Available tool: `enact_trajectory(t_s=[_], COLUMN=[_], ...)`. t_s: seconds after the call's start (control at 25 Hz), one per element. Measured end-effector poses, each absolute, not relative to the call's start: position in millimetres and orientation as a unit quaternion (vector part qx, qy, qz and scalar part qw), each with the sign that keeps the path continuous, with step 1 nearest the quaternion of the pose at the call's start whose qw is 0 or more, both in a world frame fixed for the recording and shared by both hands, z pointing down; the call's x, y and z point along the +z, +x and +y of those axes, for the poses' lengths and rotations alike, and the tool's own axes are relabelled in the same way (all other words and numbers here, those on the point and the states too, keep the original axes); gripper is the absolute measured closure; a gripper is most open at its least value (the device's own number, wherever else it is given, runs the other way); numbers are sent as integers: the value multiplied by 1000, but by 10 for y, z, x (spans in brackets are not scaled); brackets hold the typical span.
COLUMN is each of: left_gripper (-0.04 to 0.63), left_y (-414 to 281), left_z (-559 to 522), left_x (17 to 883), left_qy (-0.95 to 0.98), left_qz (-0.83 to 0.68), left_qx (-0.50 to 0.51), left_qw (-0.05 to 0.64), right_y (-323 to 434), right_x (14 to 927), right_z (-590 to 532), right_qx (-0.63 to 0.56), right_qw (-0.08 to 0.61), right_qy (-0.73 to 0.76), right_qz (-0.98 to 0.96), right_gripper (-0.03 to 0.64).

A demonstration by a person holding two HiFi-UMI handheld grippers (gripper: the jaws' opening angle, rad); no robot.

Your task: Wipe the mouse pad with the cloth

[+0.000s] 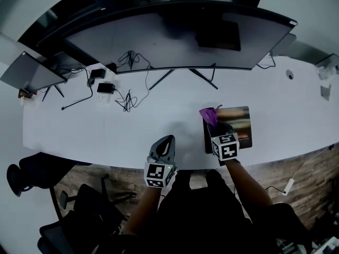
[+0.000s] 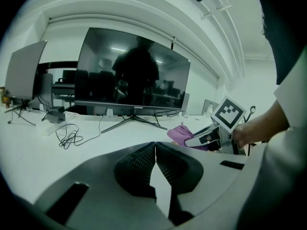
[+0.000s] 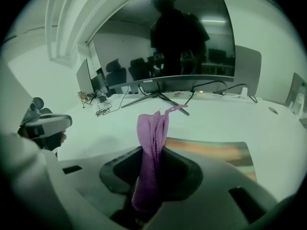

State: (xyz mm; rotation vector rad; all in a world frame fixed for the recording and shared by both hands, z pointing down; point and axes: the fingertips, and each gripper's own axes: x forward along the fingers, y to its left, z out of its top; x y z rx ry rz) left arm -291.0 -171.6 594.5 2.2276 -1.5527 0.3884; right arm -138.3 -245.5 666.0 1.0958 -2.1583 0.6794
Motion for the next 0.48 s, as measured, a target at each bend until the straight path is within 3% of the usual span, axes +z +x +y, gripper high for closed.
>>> enact_trajectory(t_s=[0.48], left_gripper=[575], left_y=[-2944], left_z=[-1748], left_x=[5992], left_qy=[808], left_qz=[-536], left_qx=[143], left_qw=[196], right_y=[-1456], right_x=[6735], right_z=[-2492], right_qx=[283], right_qw=[324], right_qy=[425], right_qz=[-796], right_gripper=[503])
